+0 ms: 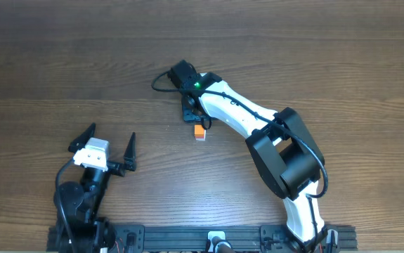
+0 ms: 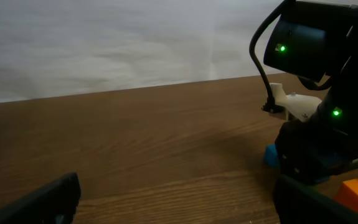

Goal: Stack Cubes

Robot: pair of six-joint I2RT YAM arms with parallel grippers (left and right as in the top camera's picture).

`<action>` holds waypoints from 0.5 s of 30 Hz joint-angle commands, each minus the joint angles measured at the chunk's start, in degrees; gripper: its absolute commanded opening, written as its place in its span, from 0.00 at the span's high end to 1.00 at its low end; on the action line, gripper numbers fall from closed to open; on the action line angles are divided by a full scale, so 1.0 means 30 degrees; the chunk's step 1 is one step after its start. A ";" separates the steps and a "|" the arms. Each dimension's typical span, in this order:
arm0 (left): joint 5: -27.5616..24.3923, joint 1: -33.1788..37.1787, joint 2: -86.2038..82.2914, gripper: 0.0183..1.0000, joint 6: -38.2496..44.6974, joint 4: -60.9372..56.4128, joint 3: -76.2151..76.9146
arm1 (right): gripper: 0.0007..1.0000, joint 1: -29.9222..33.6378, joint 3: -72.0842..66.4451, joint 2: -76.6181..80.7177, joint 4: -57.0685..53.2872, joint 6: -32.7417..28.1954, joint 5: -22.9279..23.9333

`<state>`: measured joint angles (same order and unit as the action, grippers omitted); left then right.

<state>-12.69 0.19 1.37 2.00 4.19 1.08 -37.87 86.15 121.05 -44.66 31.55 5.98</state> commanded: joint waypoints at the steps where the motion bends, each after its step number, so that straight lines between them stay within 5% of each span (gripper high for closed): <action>1: -0.0189 0.0102 -0.0080 0.00 0.0262 -0.0051 -0.0095 | 0.55 0.0109 0.0393 0.0189 0.0051 0.0036 0.0007; 15: -0.0189 0.0102 -0.0080 0.00 0.0262 -0.0051 -0.0095 | 0.70 0.0109 0.0393 0.0189 0.0066 0.0036 -0.0051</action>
<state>-12.69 0.19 1.39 2.00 4.19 1.08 -37.87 86.15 121.05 -44.66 31.44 5.96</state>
